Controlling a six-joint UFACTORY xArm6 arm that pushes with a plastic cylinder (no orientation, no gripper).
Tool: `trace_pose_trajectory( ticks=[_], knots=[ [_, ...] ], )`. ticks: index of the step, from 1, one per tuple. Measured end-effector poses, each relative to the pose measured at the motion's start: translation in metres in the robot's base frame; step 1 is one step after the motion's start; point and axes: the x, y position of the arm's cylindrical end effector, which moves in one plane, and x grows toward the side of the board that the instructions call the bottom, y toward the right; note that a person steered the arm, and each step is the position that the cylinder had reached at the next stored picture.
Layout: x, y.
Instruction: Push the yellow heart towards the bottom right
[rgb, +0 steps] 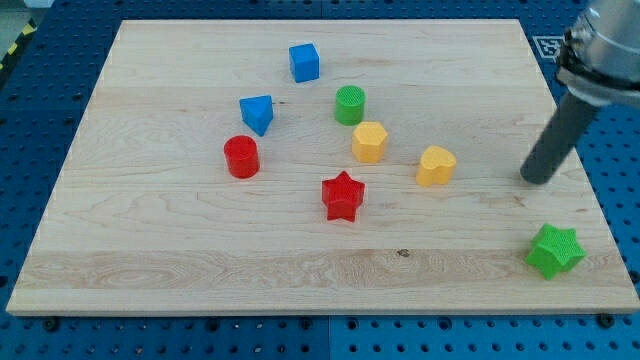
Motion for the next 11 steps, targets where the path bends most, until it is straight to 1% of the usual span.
trace_pose_trajectory(
  ticks=[1, 2, 3, 4, 5, 6, 7, 9, 10, 11],
  knots=[
    [-0.039, -0.029],
    [-0.048, -0.084],
    [-0.048, -0.135],
    [-0.041, -0.138],
    [-0.011, -0.139],
    [-0.003, -0.139],
    [-0.003, -0.122],
    [0.036, -0.085],
    [0.044, -0.073],
    [0.041, -0.061]
  ],
)
